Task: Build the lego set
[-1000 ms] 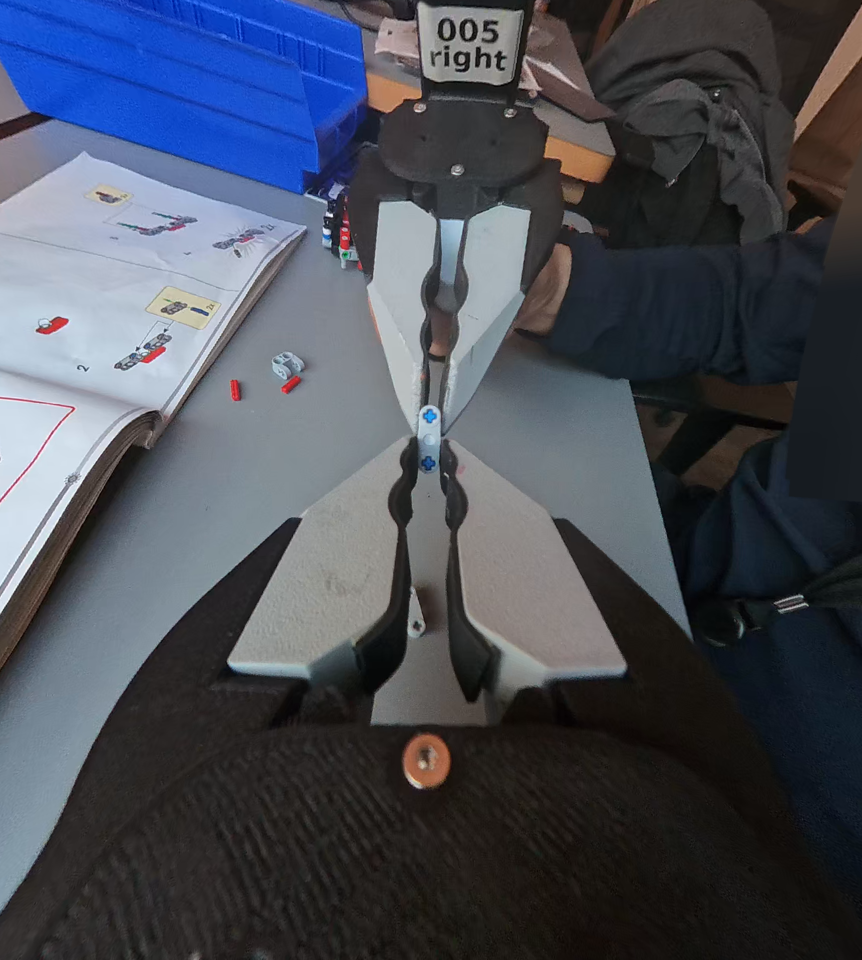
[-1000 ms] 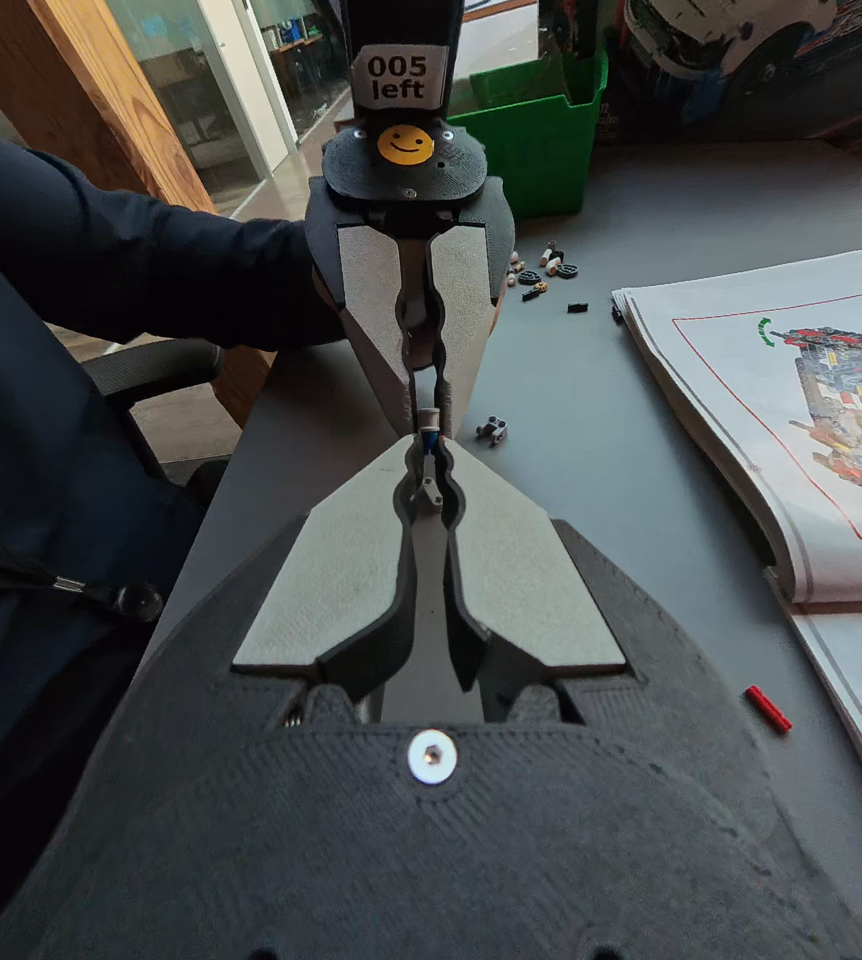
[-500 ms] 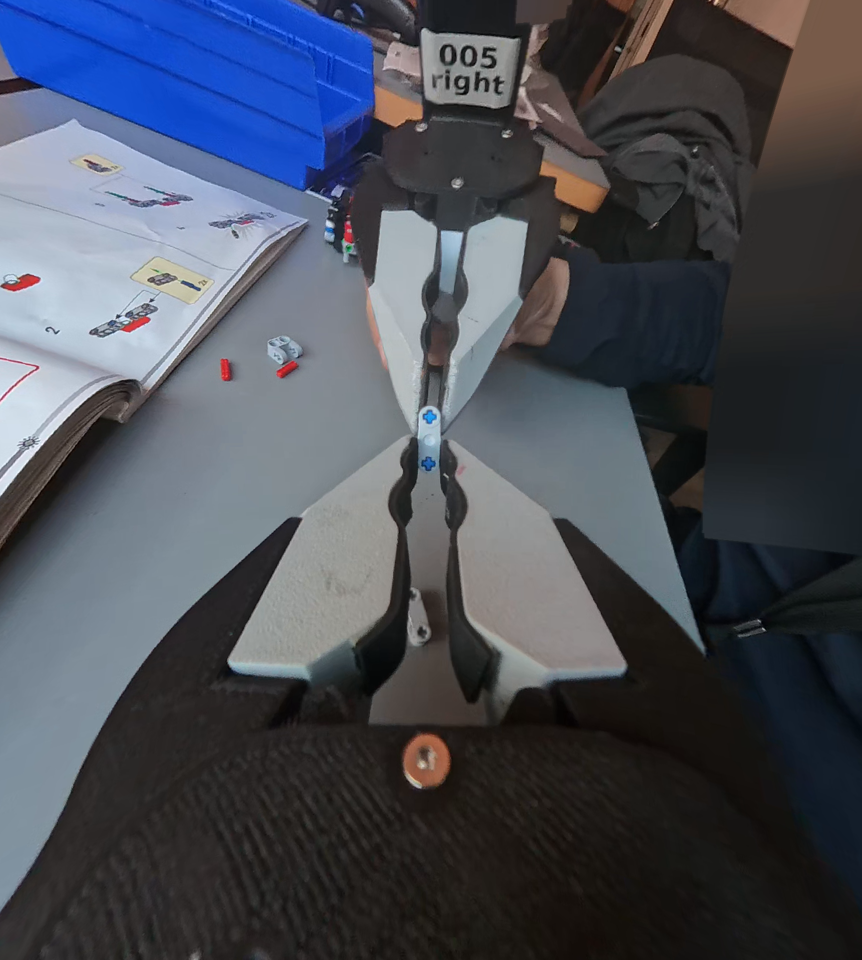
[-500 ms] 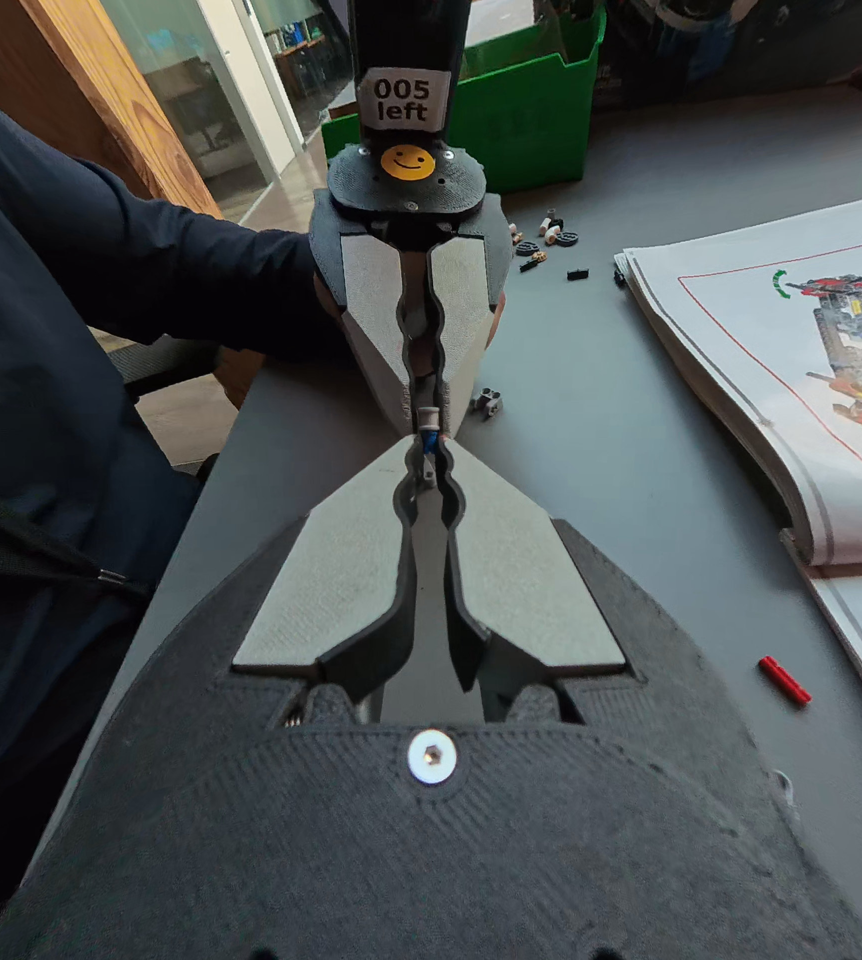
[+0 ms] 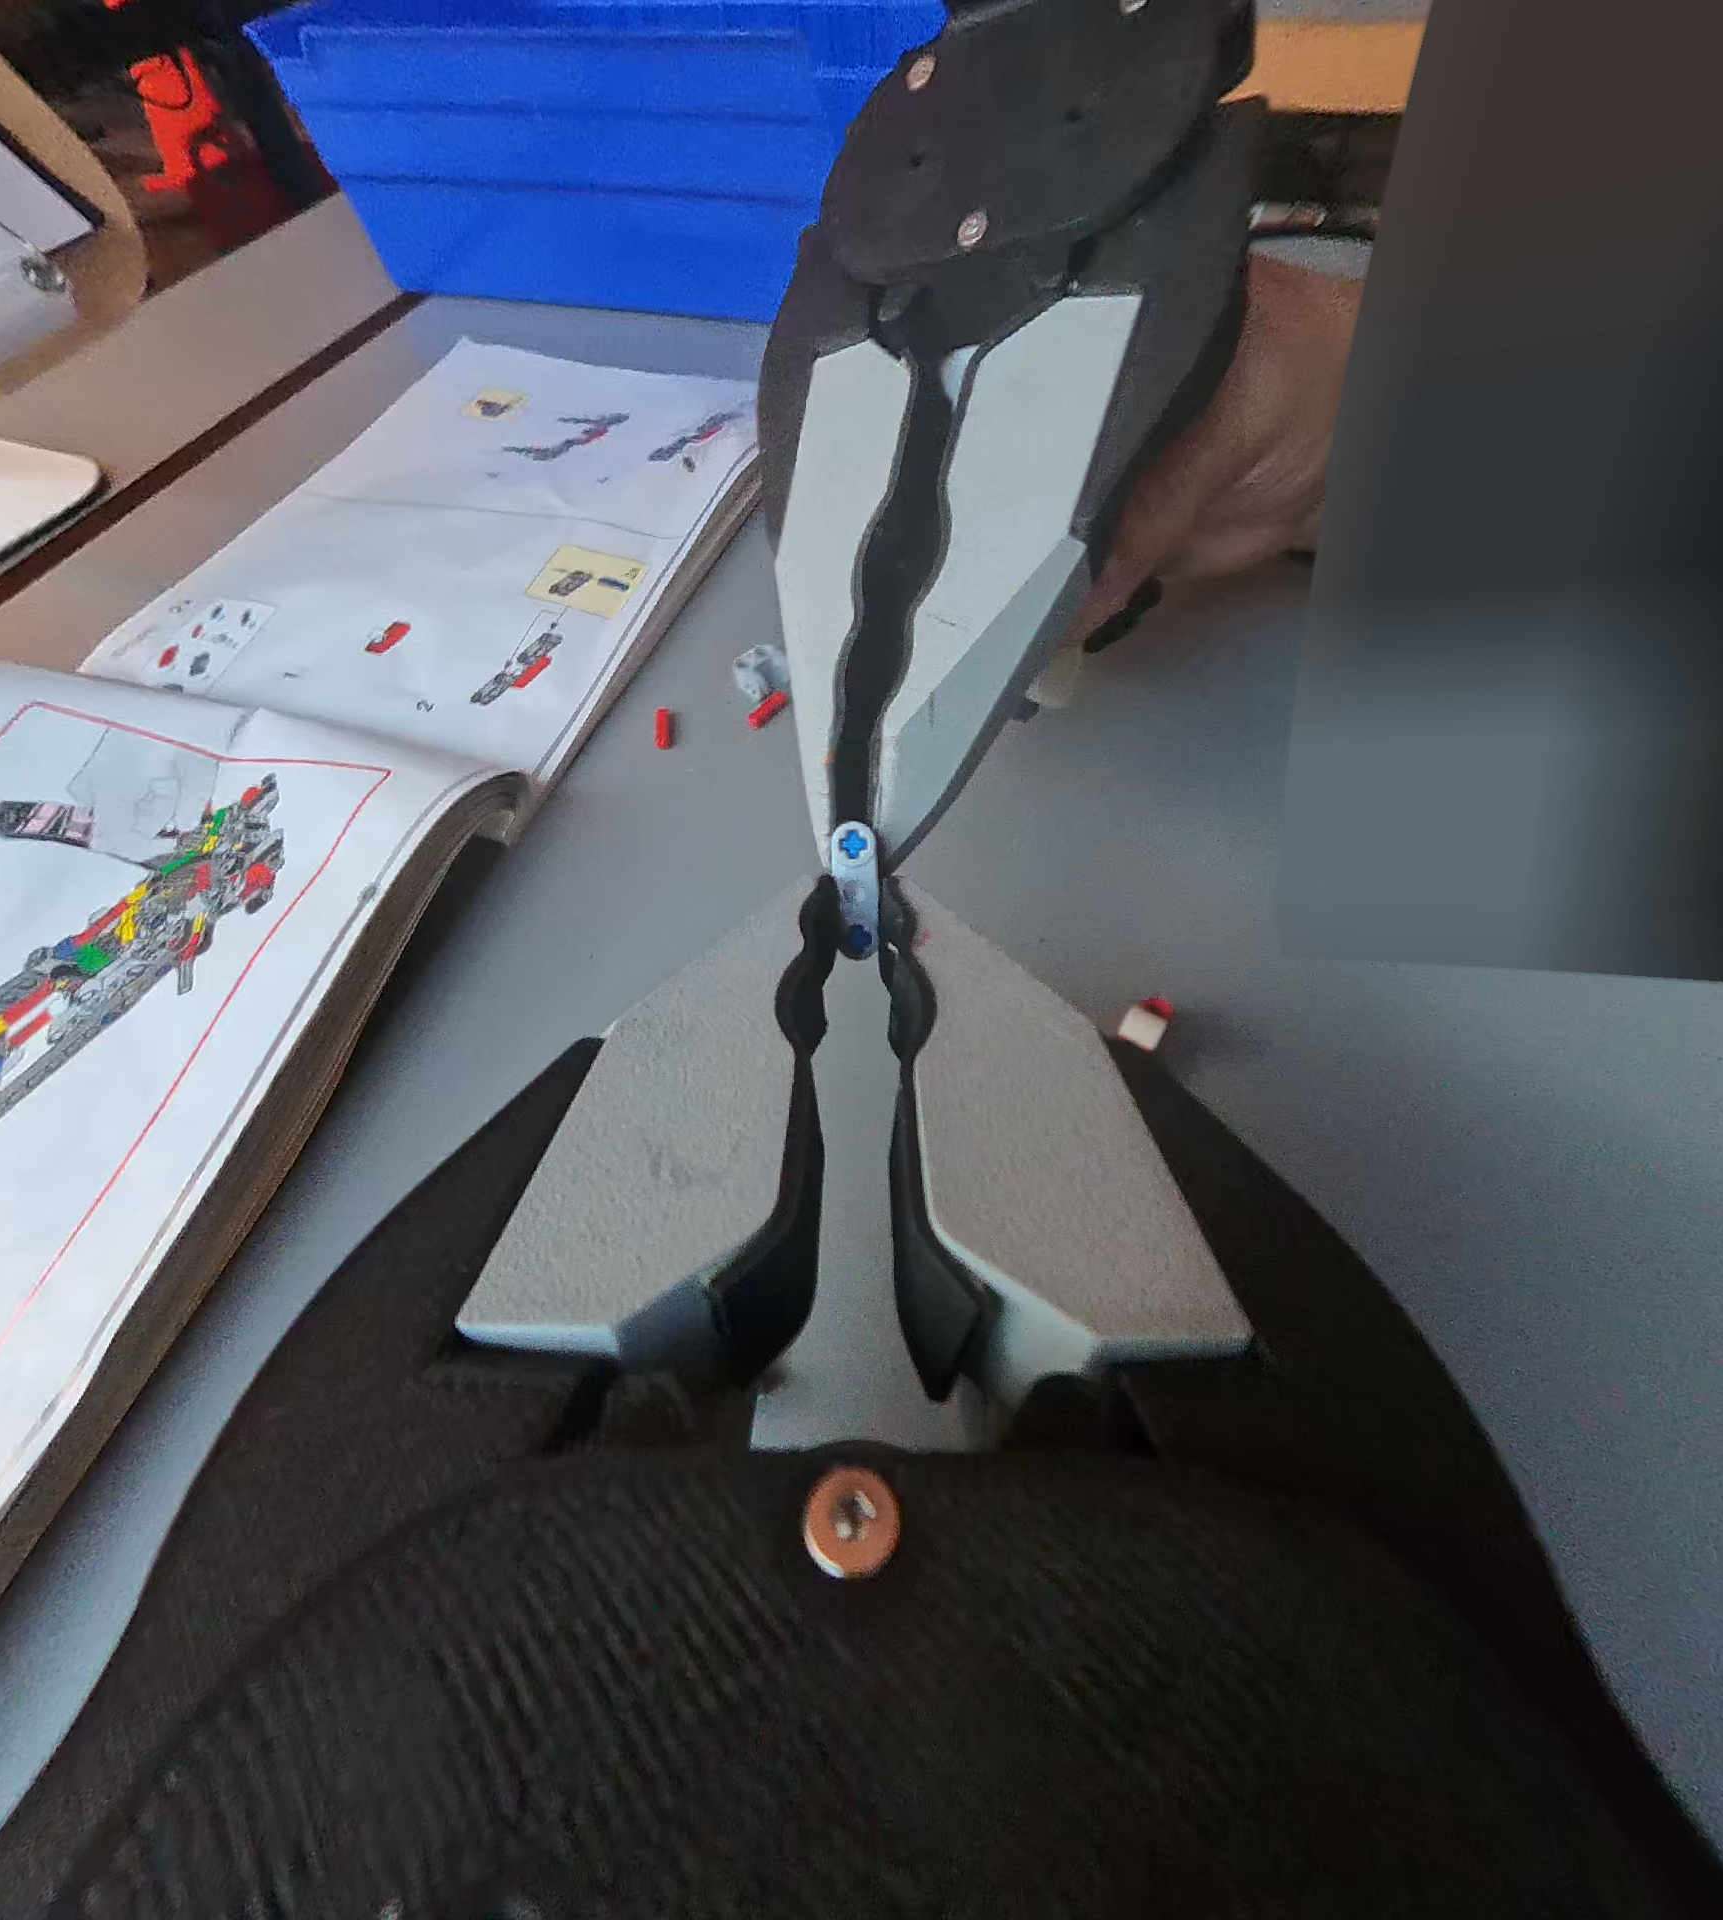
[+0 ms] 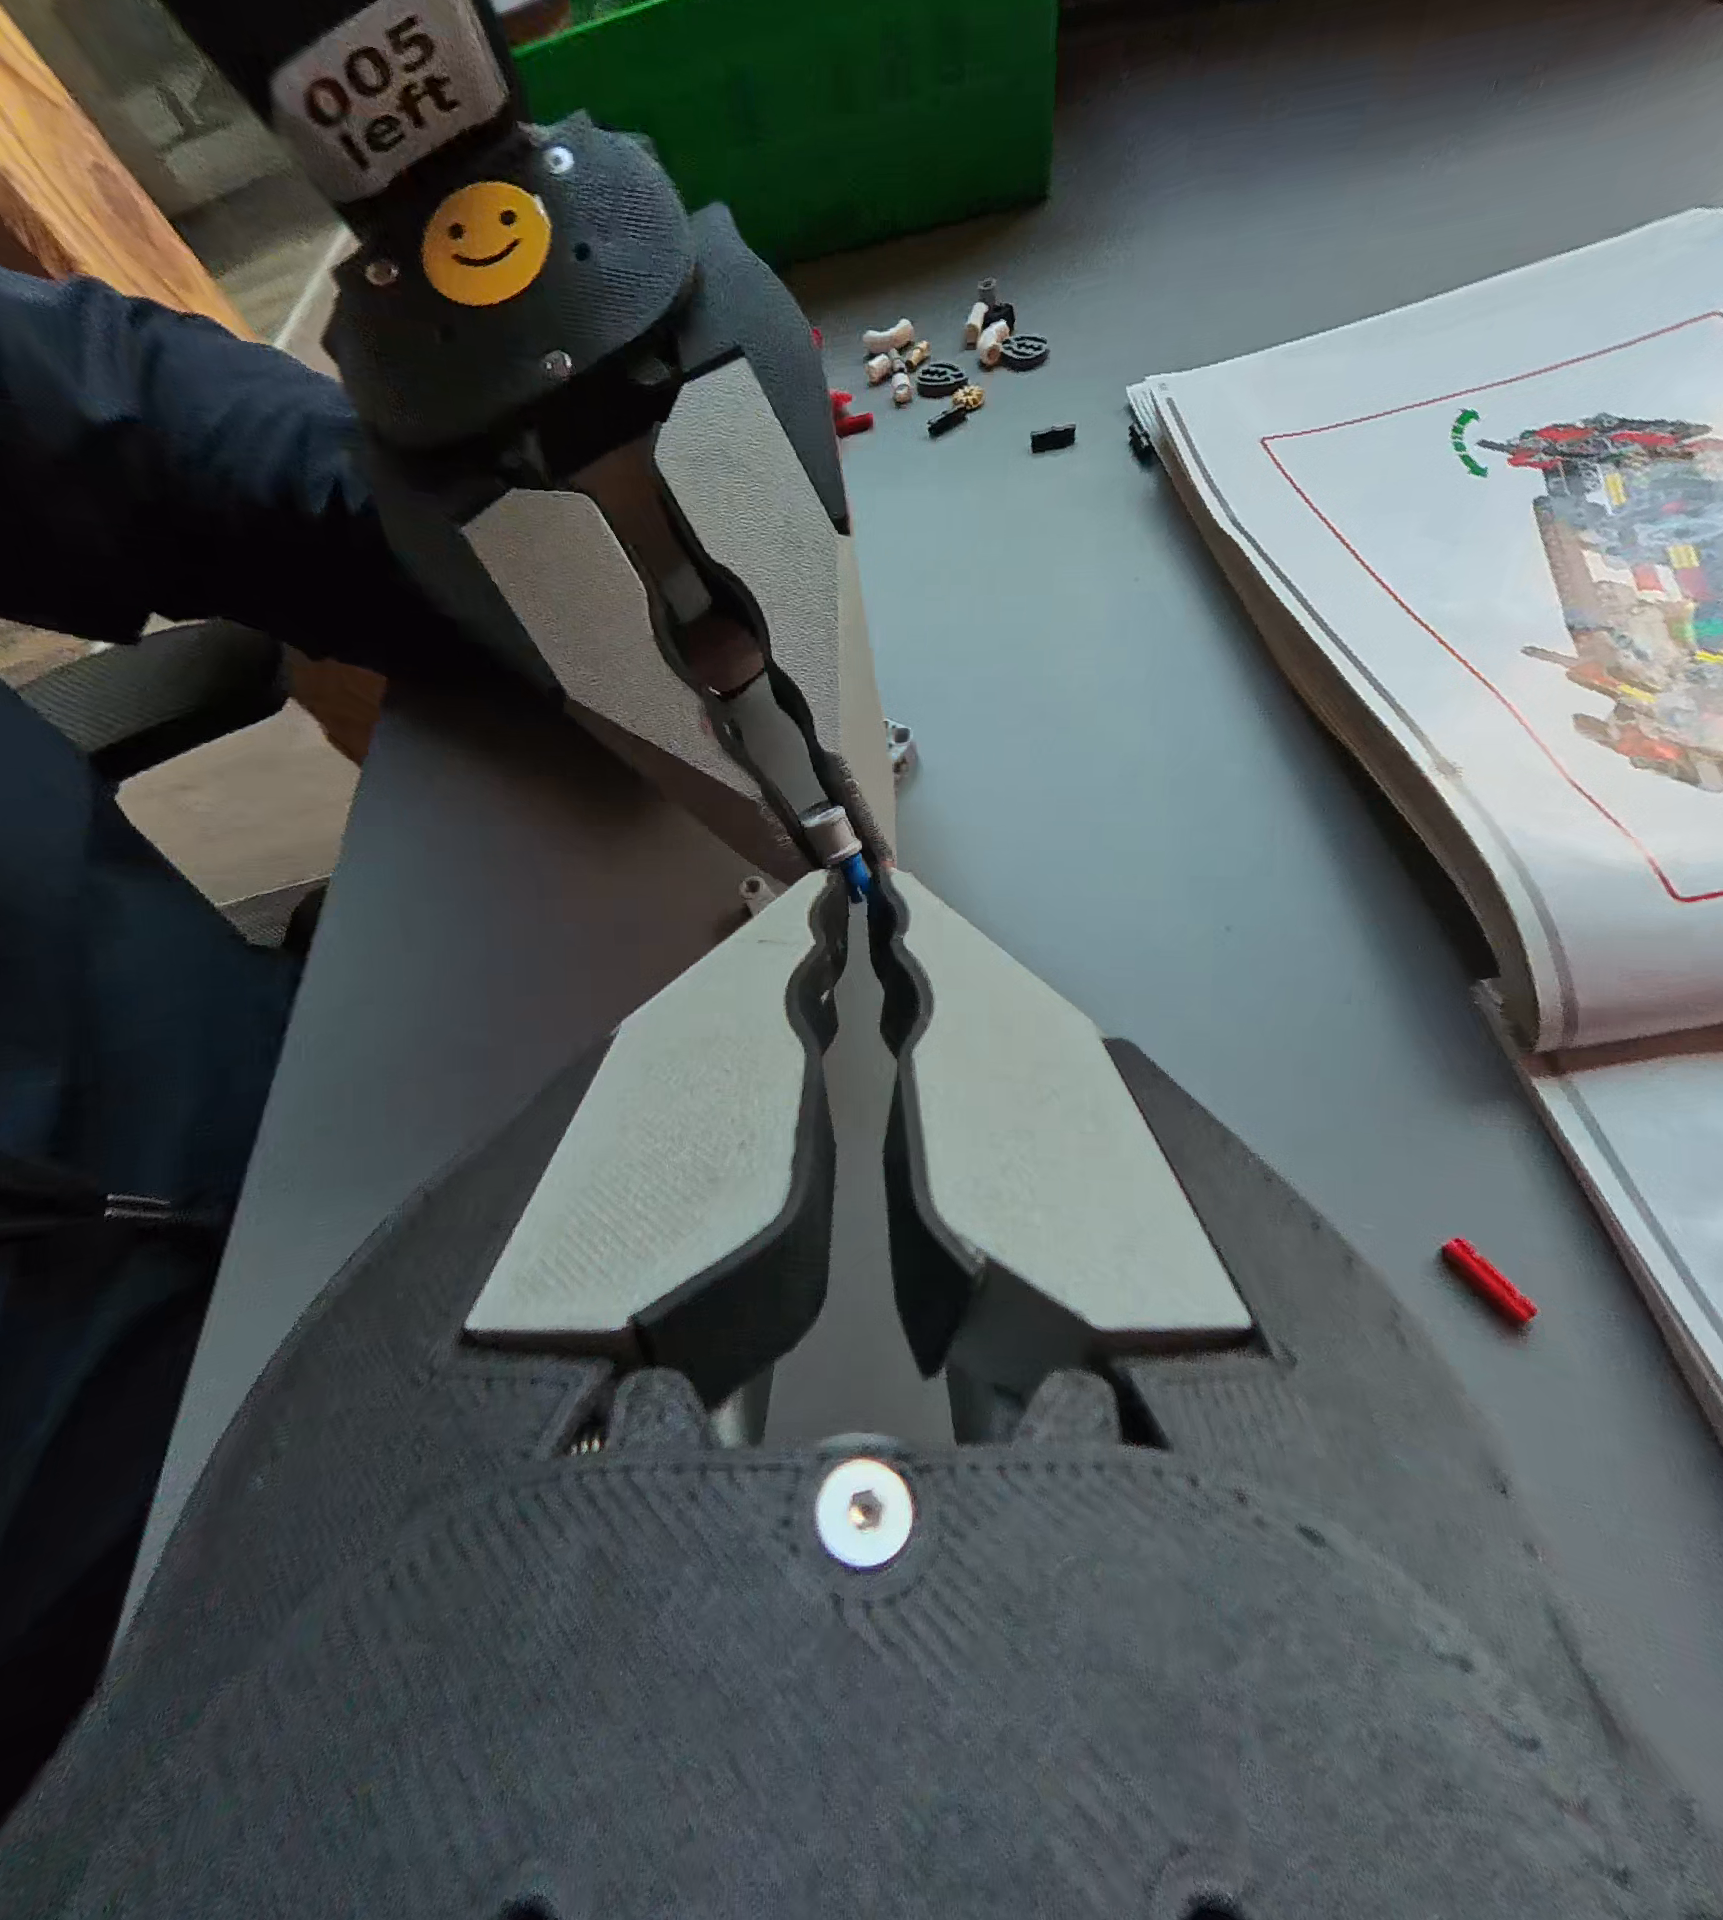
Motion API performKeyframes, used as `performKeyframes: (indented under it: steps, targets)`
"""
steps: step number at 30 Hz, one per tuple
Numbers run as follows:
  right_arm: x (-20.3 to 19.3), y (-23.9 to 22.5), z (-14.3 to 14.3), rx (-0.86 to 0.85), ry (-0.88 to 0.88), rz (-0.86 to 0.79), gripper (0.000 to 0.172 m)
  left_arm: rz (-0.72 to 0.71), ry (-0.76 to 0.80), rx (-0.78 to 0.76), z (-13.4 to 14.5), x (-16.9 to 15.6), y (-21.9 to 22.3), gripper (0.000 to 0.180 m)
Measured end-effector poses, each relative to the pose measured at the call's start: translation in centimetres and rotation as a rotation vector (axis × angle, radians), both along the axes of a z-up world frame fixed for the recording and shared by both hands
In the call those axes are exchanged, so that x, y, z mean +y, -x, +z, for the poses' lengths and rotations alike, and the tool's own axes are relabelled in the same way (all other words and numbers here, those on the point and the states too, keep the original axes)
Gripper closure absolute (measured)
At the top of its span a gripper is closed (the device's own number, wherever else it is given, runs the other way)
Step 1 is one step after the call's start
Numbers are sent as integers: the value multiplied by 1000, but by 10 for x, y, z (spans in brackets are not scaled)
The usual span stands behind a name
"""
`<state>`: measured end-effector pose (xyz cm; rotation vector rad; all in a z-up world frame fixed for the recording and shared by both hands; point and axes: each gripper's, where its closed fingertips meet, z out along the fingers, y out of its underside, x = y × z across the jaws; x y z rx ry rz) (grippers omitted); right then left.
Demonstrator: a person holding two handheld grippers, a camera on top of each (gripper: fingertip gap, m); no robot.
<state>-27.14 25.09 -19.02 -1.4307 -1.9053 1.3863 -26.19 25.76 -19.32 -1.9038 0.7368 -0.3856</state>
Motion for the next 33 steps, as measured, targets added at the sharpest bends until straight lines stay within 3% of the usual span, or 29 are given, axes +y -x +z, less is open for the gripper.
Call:
performKeyframes:
  steps: [5,8,13,24,33]
  targets:
    - [5,2,-9,-17,-2,-38,170,33,19,0,-7,4,3,176]
    - [6,3,-6,6,72,-51,171,37,32,-87,0,6,4,176]
    - [9,7,-14,-20,49,-64,171,75,7,3,-6,8,8,176]
    - [10,10,-9,16,102,-76,172,100,-8,-62,1,10,10,176]
    - [19,5,16,165,111,-90,172,37,116,-428,18,6,14,175]
